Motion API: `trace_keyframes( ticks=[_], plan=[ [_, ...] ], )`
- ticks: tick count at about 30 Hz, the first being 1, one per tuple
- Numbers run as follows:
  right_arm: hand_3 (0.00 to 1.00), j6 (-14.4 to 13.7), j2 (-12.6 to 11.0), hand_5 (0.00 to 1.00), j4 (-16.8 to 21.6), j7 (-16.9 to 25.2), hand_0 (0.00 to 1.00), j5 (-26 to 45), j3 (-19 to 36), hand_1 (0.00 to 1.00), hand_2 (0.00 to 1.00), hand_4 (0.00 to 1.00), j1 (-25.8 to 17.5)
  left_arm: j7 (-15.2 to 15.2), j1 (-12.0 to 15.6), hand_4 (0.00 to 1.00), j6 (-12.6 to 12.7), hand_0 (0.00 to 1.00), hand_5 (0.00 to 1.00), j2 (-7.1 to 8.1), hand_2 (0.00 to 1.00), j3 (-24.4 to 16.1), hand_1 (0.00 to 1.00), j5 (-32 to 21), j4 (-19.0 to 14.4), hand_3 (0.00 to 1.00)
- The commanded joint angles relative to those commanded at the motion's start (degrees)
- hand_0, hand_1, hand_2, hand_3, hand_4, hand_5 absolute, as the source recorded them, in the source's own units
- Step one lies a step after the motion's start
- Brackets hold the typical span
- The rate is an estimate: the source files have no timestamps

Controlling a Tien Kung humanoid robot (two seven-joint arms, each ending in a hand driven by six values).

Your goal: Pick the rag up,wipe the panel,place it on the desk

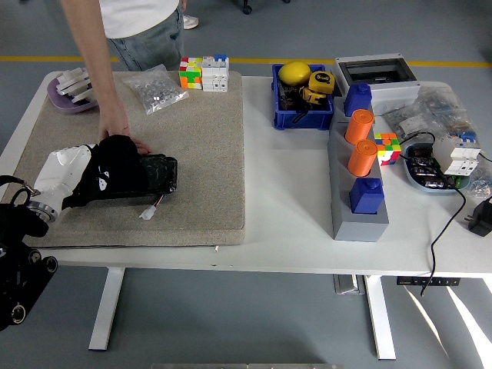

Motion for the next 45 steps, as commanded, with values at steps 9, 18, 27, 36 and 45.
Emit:
trace_keyframes(
  ticks=[9, 18, 27, 36, 45],
  plan=[
    [0.602, 0.11, 0.12, 0.539, 0.0, 0.12, 0.759, 0.01, 0.16, 0.643, 0.691, 0.998, -0.01, -0.13, 1.17, 0.002, 0.1, 0.266, 0.002, 0.18, 0.574, -3.66, 0.164, 1.07, 0.65, 0.373],
    [0.602, 0.22, 0.3, 0.541, 0.0, 0.31, 0.759, 0.0, 0.39, 0.642, 0.691, 0.998, -0.13, -0.56, 2.16, 0.002, 0.46, 0.266, 0.002, 0.19, 0.573, -8.4, 0.166, 1.82, 1.59, 0.374],
    [0.602, 0.22, 0.33, 0.541, 0.0, 0.32, 0.76, -0.1, 0.5, 0.642, 0.691, 0.998, -0.01, -1.11, 2.32, 0.002, 0.7, 0.266, 0.002, 0.77, 0.573, -12.24, 0.166, 2.25, 3.7, 0.373],
    [0.603, 0.05, 0.26, 0.542, 0.0, 0.13, 0.761, -0.27, 0.36, 0.642, 0.692, 0.998, 0.03, -4.54, 0.69, 0.002, 2.3, 0.266, 0.002, 1.16, 0.573, -14.8, 0.168, 0.6, 10.56, 0.374],
    [0.603, -0.05, 0.08, 0.542, 0.0, -0.13, 0.76, -0.27, -0.17, 0.642, 0.692, 0.998, 0.05, -7.68, -0.32, 0.002, 2.38, 0.297, 0.002, 1.36, 0.577, -15.94, 0.315, -1.71, 14.93, 0.402]
  ],
)
